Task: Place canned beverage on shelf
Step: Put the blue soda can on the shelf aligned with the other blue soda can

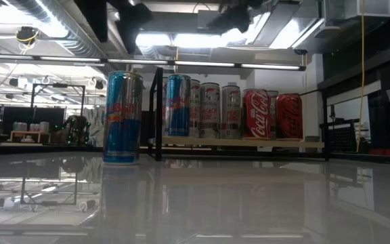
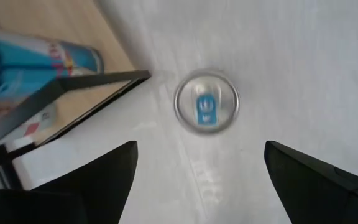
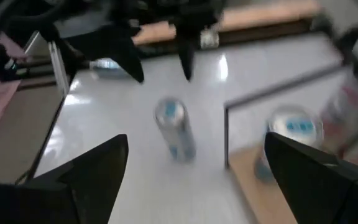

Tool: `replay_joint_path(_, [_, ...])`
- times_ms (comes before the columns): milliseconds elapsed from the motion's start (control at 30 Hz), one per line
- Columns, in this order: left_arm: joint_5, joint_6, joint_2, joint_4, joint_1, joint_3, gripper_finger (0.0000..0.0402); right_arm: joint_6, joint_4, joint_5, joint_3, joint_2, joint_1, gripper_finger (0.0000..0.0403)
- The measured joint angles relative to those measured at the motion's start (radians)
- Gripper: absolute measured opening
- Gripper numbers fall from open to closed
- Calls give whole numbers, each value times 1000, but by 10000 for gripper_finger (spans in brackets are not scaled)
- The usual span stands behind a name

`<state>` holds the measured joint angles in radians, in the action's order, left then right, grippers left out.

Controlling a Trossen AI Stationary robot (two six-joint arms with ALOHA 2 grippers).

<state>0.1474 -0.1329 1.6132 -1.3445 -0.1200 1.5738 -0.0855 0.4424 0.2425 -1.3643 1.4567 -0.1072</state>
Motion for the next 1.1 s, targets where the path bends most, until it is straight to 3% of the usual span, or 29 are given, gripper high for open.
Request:
replay_joint_path(300, [2,1,-202,-97,3,0,342,0,-325,-389,0,61,215,367])
replay_joint_path(633, [2,2,-457,-130,3,0,342,2,-645,-615,0,272,332,367])
replay_joint_path(1100, [23,105,-643,-128,3,1,341,-47,-757,-678,-4,504,341,367])
